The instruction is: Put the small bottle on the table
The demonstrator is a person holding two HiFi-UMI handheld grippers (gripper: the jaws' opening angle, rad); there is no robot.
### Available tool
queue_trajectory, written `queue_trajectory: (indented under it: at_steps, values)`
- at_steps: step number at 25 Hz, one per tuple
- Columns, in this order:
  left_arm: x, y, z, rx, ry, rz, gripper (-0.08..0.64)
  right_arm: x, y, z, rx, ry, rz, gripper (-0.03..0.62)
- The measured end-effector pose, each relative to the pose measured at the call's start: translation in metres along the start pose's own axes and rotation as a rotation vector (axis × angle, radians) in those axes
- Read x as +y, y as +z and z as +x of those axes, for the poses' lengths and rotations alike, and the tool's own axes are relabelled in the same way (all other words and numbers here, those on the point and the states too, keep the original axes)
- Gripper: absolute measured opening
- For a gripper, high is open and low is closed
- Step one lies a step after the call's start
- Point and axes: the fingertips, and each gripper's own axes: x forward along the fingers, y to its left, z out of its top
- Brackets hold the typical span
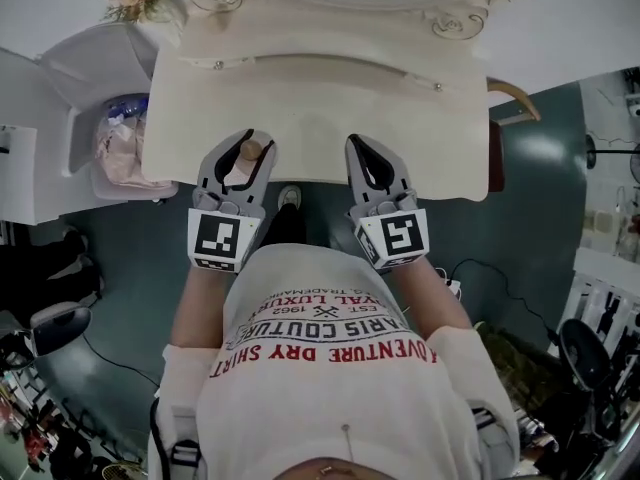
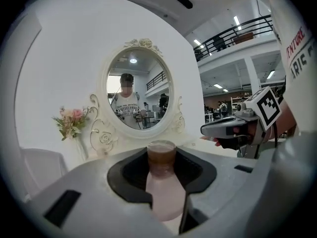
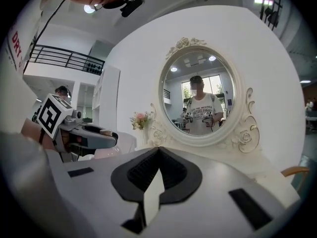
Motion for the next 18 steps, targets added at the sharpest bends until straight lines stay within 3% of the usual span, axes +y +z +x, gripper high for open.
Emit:
queue_trajectory:
  at_steps: [6,18]
  values:
    - [0.035,-0.02,0.055,-0.012,-0.053,0.012,0.133,-0.013,-0.008,0.058,0.012,-0.023,-0.032,0.0]
    - [0.067,-0.1,0.125,0.077,-0.191,-0.011,0.133,-0.029,-0.071,0.134,0.115,-0.056,0.04,0.0]
